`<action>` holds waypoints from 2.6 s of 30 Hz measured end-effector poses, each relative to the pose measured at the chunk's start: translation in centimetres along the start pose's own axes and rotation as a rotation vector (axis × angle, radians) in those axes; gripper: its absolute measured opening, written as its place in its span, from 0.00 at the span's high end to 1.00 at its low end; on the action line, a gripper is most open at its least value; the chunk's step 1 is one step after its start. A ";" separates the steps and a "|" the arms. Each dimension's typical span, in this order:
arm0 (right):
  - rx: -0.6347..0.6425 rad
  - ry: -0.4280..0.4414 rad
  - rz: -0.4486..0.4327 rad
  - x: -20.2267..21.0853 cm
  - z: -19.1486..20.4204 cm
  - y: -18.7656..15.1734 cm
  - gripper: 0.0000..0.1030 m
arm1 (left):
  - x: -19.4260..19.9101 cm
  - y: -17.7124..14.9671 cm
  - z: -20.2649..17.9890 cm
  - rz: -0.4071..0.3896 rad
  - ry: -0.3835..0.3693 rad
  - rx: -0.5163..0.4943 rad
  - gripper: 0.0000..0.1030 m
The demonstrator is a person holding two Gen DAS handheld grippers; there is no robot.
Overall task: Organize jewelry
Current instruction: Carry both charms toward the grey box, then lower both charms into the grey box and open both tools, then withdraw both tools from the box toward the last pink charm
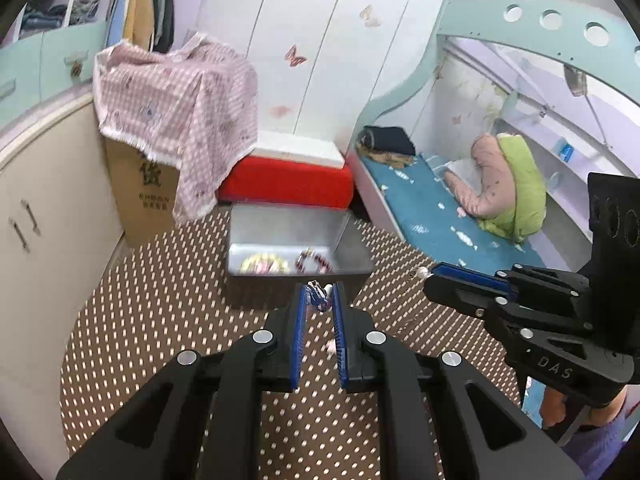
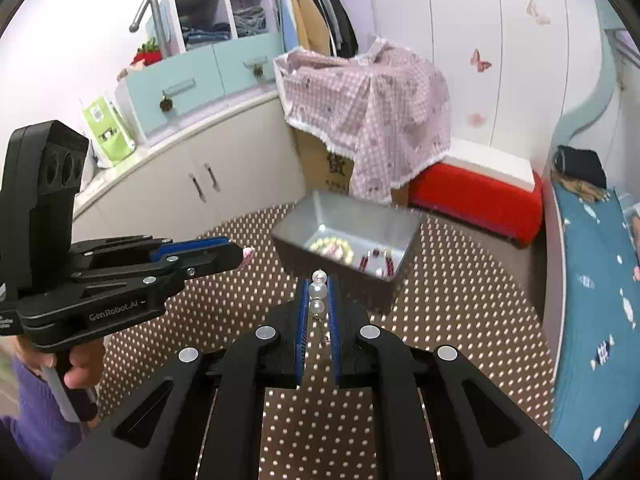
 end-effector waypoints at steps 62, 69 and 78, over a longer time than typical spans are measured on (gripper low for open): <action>-0.045 -0.078 0.089 -10.3 -4.5 1.7 0.88 | -10.7 0.5 3.9 0.189 0.059 0.118 0.51; -0.042 -0.104 0.051 -7.6 -4.2 1.1 0.62 | -8.1 0.1 3.3 0.145 0.076 0.106 0.43; -0.057 -0.124 0.080 -4.6 -3.3 -4.0 0.62 | -4.4 -2.7 3.6 0.103 0.132 0.117 0.43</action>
Point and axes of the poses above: each gripper's, at about its wrist camera, not at the fingertips, and x roughly against the way its jaws point, z to its left, y to its top, the point moved 5 cm from there along -x, roughly the way its jaws point, and after that the axes turned 11 degrees about -z, right-handed, at the moved point
